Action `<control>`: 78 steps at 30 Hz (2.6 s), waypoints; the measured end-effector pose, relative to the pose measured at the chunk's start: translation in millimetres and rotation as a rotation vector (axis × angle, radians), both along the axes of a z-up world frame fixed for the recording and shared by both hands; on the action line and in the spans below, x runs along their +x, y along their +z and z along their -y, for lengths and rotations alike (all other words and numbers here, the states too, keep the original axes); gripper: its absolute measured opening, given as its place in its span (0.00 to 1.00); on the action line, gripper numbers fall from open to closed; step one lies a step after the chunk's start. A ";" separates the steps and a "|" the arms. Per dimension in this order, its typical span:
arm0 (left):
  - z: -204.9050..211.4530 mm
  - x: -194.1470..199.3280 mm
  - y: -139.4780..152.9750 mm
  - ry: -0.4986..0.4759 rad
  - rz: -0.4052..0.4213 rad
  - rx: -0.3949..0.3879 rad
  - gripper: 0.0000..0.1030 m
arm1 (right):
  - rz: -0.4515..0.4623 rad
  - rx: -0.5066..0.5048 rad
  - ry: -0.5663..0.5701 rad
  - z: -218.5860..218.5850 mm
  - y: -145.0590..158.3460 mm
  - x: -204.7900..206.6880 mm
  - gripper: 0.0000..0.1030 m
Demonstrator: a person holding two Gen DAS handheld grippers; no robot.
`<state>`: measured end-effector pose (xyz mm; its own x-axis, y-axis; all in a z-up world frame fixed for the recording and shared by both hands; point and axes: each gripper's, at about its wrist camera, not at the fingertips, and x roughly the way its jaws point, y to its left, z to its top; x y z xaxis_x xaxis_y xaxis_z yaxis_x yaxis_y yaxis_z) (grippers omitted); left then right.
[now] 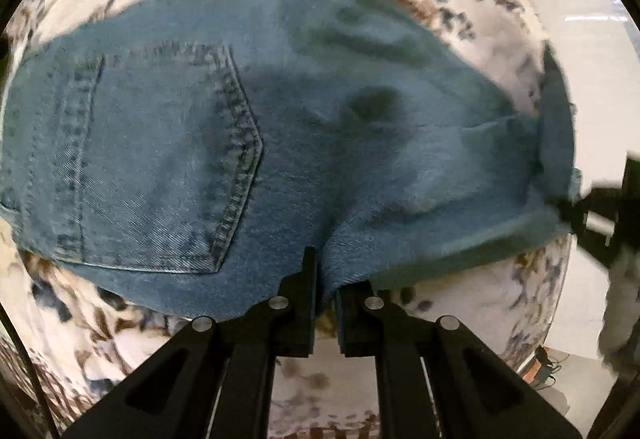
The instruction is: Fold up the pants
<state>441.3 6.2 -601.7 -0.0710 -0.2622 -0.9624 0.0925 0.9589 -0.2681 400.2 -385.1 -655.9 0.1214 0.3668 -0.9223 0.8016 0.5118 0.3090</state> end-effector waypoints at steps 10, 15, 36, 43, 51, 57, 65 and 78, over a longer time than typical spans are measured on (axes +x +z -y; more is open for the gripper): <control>-6.5 0.7 -39.0 0.077 -0.026 0.021 0.09 | 0.025 0.032 0.010 -7.2 -64.8 -37.1 0.10; -2.6 -8.0 -16.0 0.077 0.010 0.110 0.55 | -0.018 -0.121 0.282 -28.8 -39.5 -10.8 0.61; 4.7 85.9 8.6 0.197 0.239 0.385 0.90 | -0.014 -0.344 0.573 -16.4 -8.8 195.6 0.70; -9.4 80.4 0.5 0.240 0.204 0.383 0.90 | 0.154 -0.468 0.323 48.7 48.3 134.1 0.05; -3.7 45.6 -7.4 0.298 0.178 0.371 0.90 | 0.140 -0.214 -0.232 149.2 -6.5 -67.3 0.05; 20.3 35.7 -8.3 0.233 0.202 0.392 0.90 | 0.192 0.004 -0.371 164.1 -59.6 -114.6 0.08; 31.4 29.8 7.7 0.237 0.254 0.378 0.90 | 0.147 -0.251 -0.330 204.4 -11.0 -111.5 0.81; -40.2 21.8 37.5 0.334 0.311 0.362 0.90 | -0.051 -0.287 -0.055 174.9 -7.1 -73.1 0.43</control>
